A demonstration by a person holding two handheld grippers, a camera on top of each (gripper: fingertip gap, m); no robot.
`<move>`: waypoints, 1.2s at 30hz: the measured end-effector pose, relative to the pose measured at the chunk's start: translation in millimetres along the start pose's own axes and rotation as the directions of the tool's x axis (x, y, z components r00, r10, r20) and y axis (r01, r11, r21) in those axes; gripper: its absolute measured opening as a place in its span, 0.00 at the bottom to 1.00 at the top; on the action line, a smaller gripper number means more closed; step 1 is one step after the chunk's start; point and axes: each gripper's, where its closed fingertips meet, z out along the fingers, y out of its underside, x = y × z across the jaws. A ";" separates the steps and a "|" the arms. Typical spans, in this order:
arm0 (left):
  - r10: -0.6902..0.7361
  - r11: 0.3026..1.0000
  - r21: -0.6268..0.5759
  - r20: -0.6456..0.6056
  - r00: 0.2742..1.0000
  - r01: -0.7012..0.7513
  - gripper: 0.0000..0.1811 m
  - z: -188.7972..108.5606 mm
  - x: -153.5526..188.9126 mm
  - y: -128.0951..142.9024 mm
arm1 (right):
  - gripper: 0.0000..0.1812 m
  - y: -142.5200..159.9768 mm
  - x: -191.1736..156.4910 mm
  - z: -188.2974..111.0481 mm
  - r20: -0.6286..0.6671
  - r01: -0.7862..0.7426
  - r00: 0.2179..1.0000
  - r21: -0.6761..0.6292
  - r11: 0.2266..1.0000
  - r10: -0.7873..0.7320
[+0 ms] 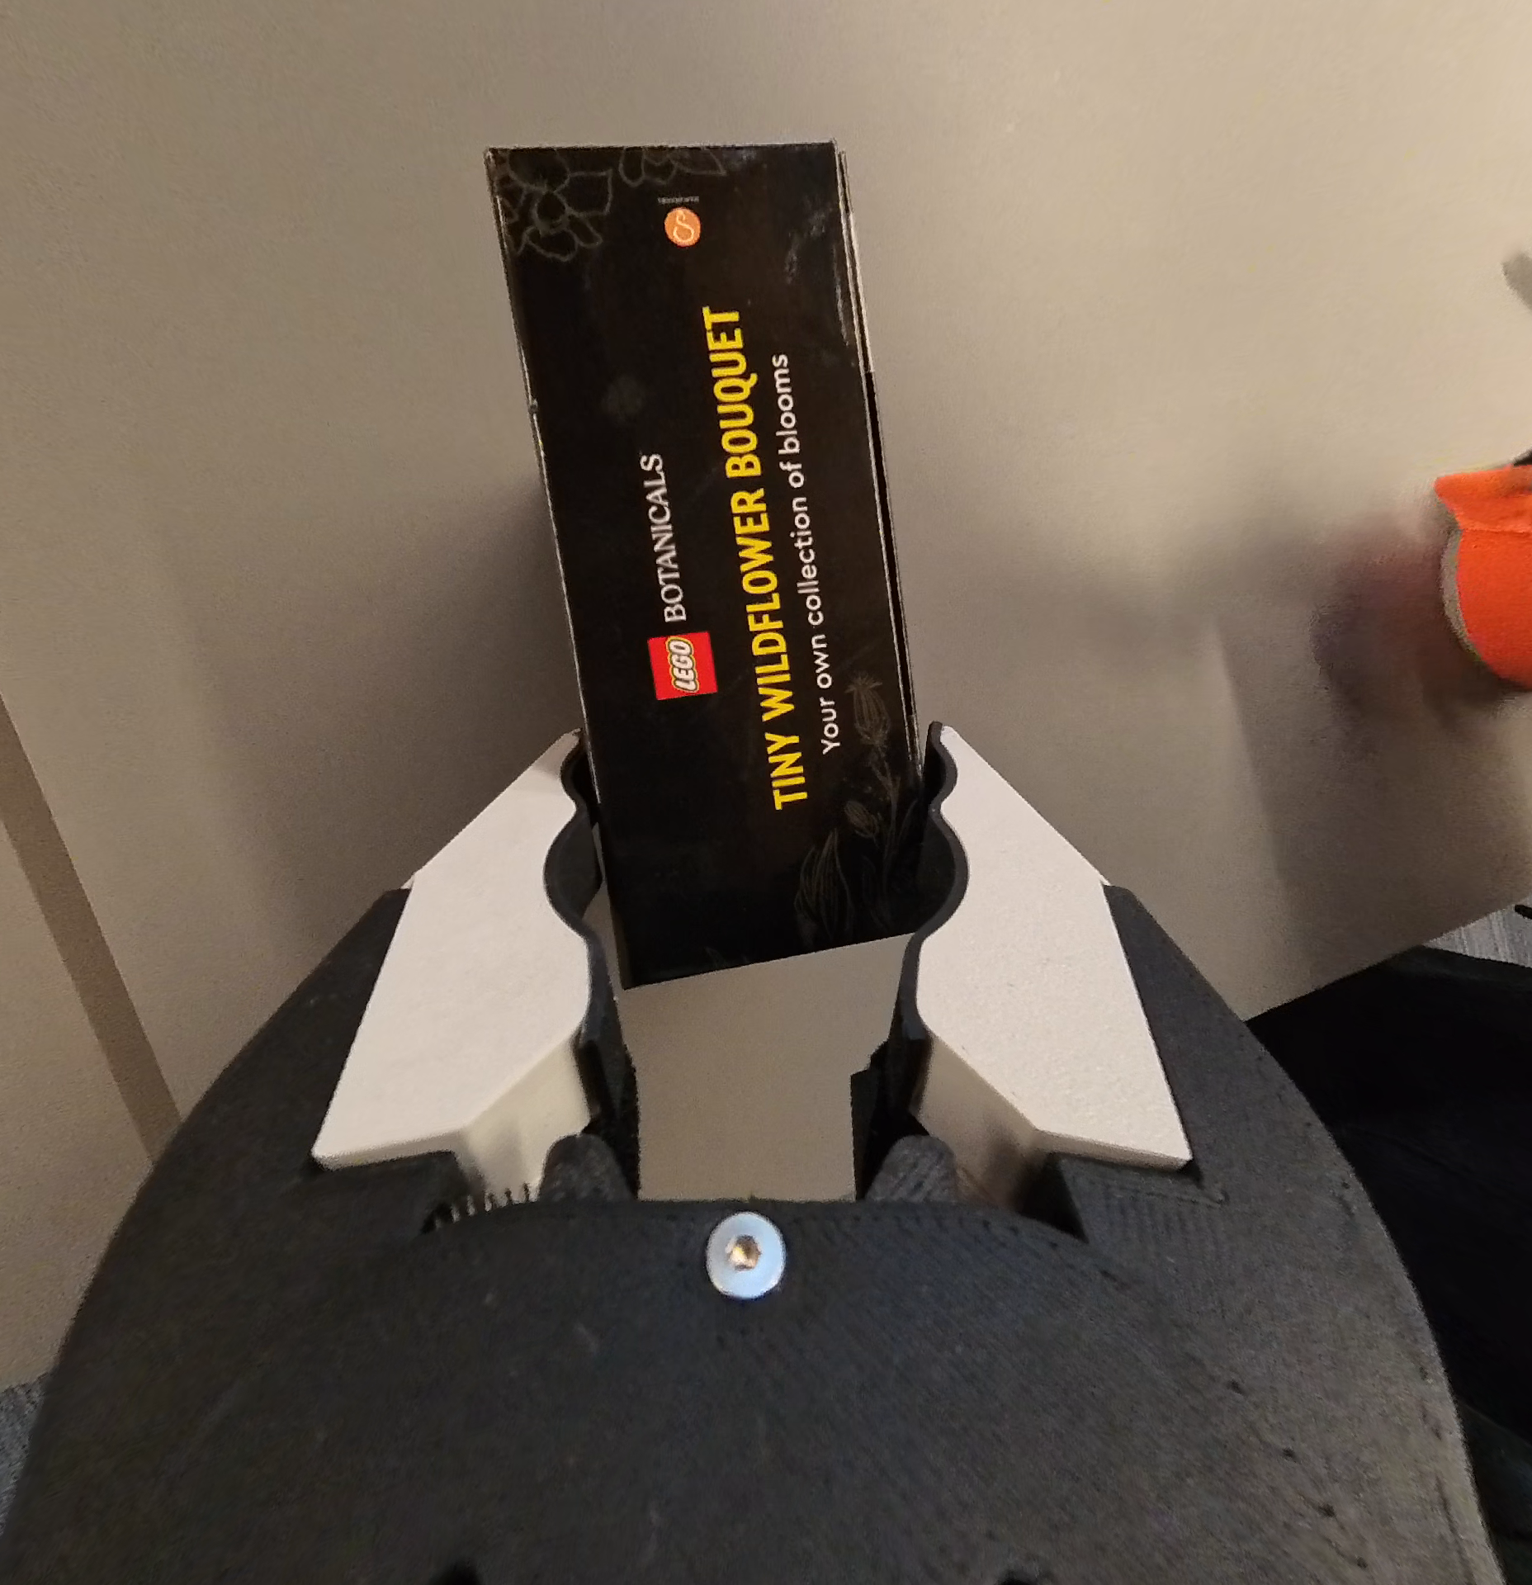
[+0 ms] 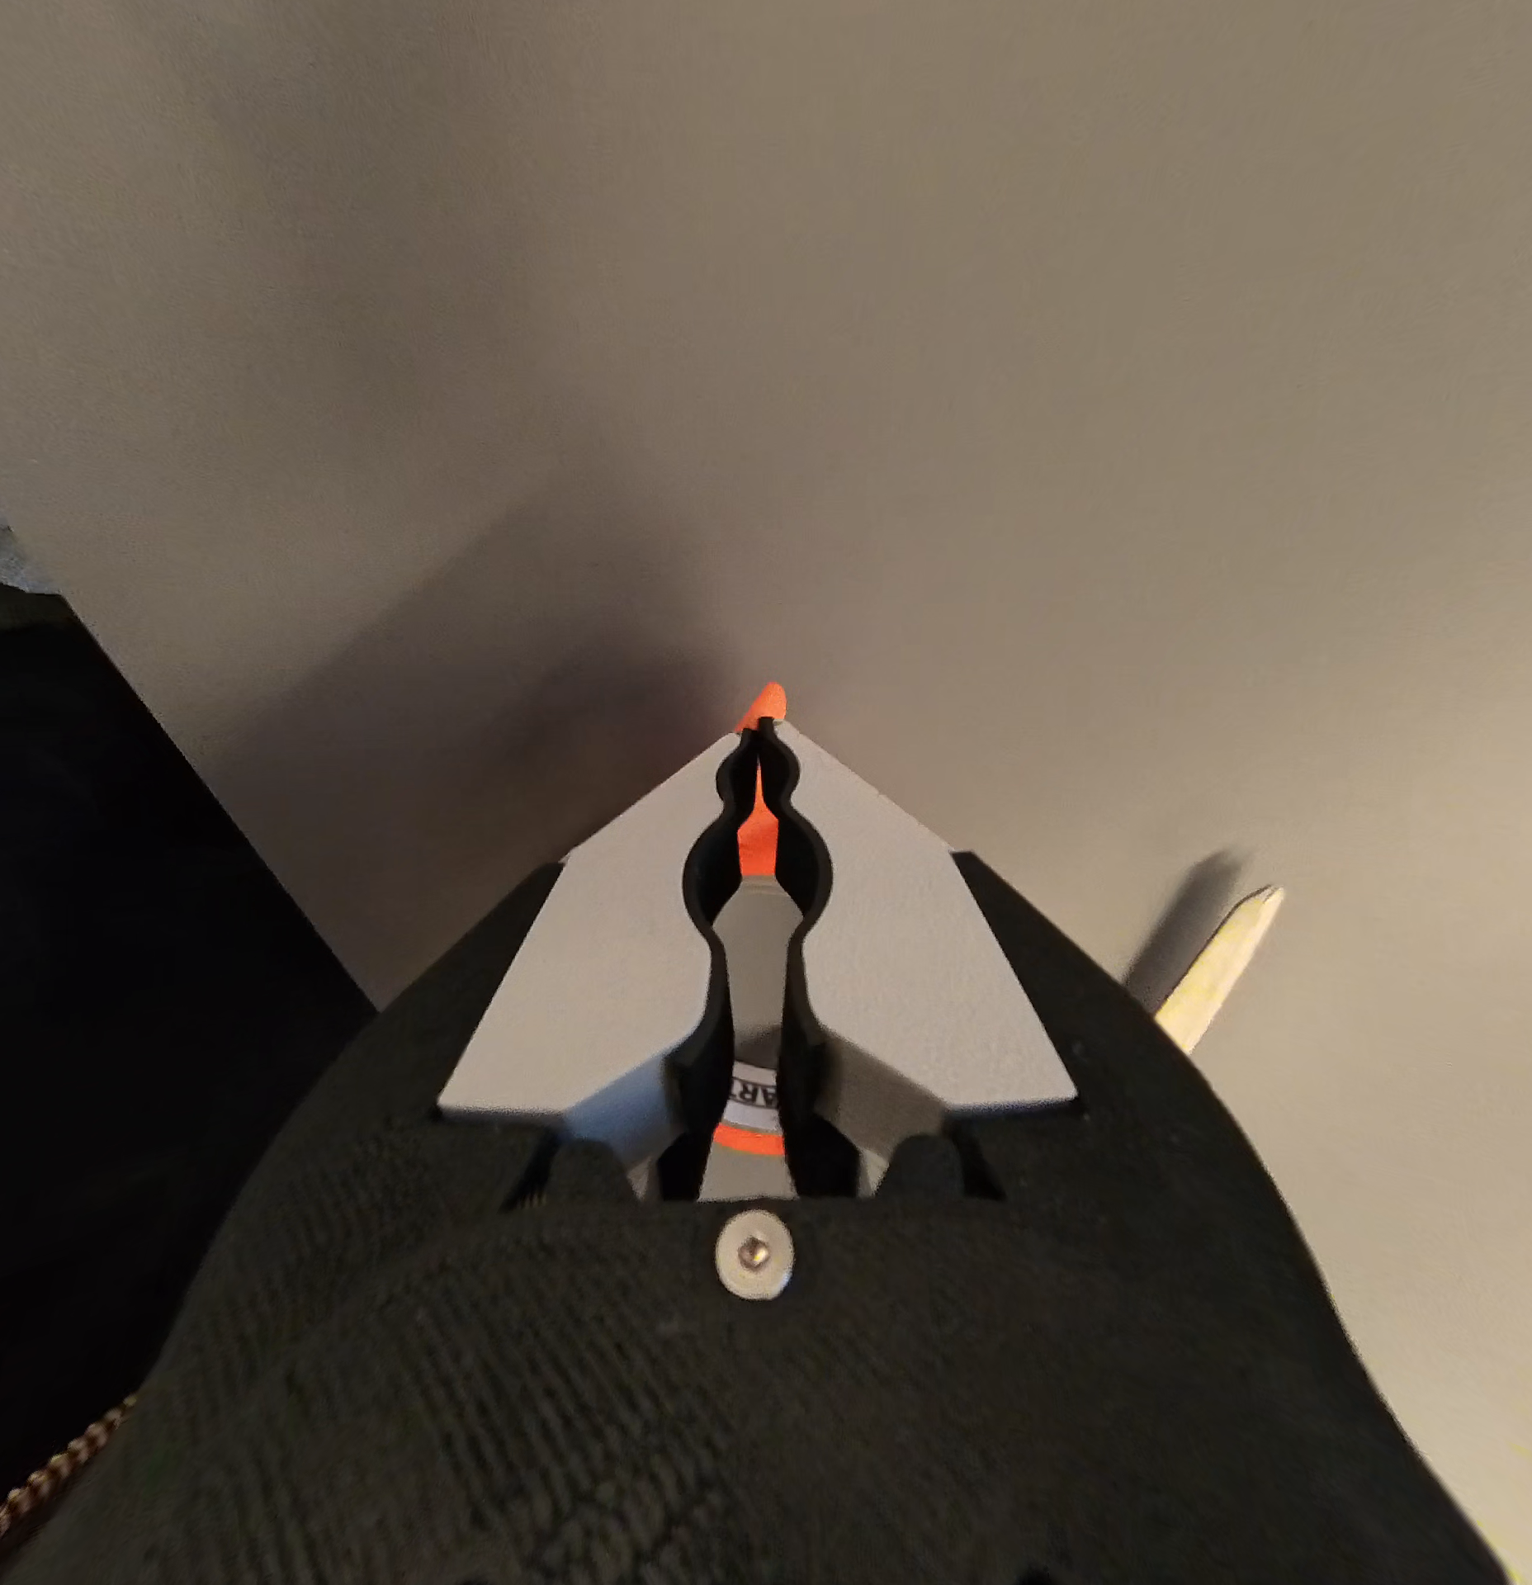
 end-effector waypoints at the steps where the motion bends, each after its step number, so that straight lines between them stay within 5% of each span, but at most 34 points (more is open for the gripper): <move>1: -0.001 1.000 0.001 0.000 1.000 0.001 0.41 0.0 0.0 0.0 | 0.00 -6.1 -2.2 -1.2 0.010 0.029 1.000 0.022 0.999 -0.030; 7: -0.004 1.000 0.005 -0.001 1.000 0.004 0.41 -0.2 0.1 -0.1 | 0.00 -50.3 -14.3 -16.3 -0.048 0.300 0.954 0.163 0.940 -0.296; 13: -0.004 1.000 0.004 -0.002 1.000 0.004 0.41 -0.3 0.1 0.0 | 0.00 -58.5 -10.5 -2.5 -0.099 0.563 0.825 0.062 0.824 -0.556; 20: -0.006 1.000 0.003 0.000 1.000 0.006 0.41 -0.1 0.3 0.1 | 0.08 -47.3 12.7 12.0 0.104 0.734 0.677 -0.171 0.657 -0.729; 27: -0.007 1.000 0.002 0.002 1.000 0.007 0.41 -0.1 0.8 0.1 | 0.08 -38.4 34.3 8.6 0.302 0.844 0.536 -0.223 0.488 -0.789; 30: -0.009 1.000 0.001 0.002 1.000 0.009 0.41 0.1 0.9 -0.1 | 0.06 -42.0 44.1 12.1 0.272 0.657 0.754 -0.317 0.684 -0.598; 32: -0.011 1.000 0.004 0.003 1.000 0.011 0.41 0.1 1.1 -0.2 | 0.07 -41.5 32.2 15.5 0.280 0.340 0.928 -0.361 0.868 -0.247; 34: -0.012 1.000 0.006 0.003 1.000 0.012 0.41 0.1 1.2 -0.4 | 0.10 -48.0 7.5 18.1 0.371 0.032 0.923 -0.333 0.943 0.100; 36: -0.011 1.000 0.005 0.003 1.000 0.011 0.41 0.0 1.1 -0.3 | 0.10 -50.6 5.1 24.2 0.378 -0.063 0.911 -0.271 0.961 0.167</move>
